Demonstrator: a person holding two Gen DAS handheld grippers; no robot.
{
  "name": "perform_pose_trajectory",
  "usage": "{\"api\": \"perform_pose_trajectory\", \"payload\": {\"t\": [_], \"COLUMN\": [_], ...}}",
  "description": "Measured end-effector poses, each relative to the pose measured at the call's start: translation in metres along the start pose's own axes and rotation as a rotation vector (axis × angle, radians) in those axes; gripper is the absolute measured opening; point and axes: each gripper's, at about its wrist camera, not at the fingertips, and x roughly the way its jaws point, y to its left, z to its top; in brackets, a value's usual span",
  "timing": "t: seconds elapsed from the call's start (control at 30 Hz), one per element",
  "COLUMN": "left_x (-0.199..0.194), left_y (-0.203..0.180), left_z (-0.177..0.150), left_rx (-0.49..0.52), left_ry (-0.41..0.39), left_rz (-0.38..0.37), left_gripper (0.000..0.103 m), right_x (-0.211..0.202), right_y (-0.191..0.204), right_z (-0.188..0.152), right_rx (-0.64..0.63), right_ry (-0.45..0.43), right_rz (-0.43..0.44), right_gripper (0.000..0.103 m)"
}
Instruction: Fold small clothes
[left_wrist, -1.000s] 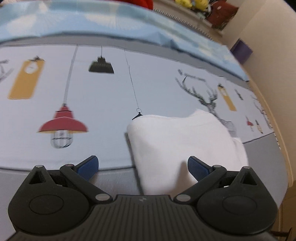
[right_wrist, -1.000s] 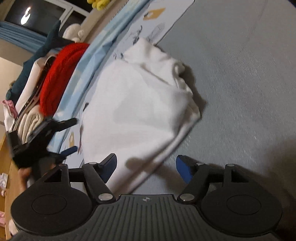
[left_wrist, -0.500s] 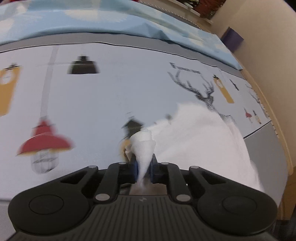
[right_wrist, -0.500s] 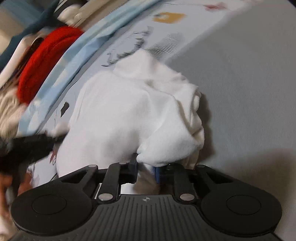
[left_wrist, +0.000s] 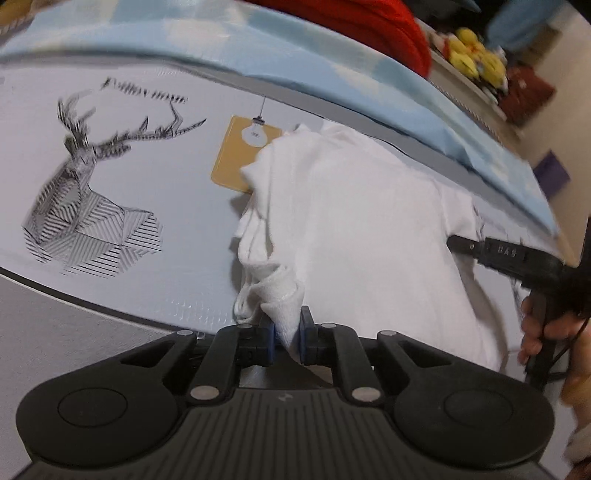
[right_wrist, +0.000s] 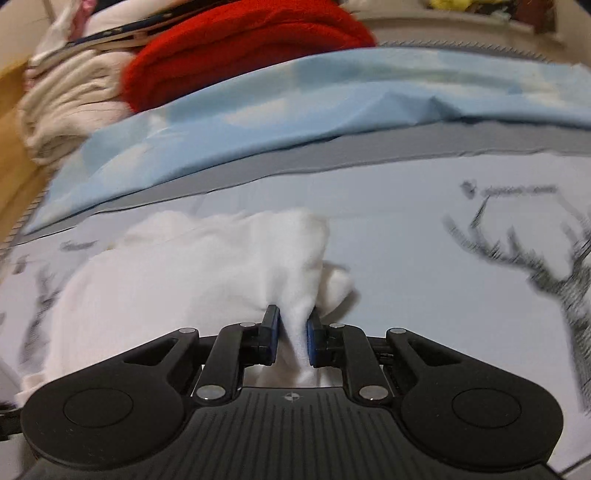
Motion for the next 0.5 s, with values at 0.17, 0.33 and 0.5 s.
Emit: {"api": "perform_pose_trajectory", "payload": {"t": [0.17,0.33,0.5], "left_x": [0.003,-0.013,0.004], "left_y": [-0.012,0.022,0.051], "left_z": [-0.006,0.007,0.019], "left_rx": [0.094,-0.007,-0.15], "left_ry": [-0.004,-0.026,0.109], "left_rz": [0.016,-0.023,-0.176], "left_gripper": [0.021,0.076,0.079], "right_x": [-0.005,-0.062,-0.078], "right_y": [-0.033,-0.058,-0.04], "right_z": [0.015,-0.025,-0.076], "right_rx": [0.038,0.19,0.218], "right_ry": [-0.05,0.042,0.174], "right_rz": [-0.262,0.054,0.21], "right_gripper": [0.024,0.053,0.078]}}
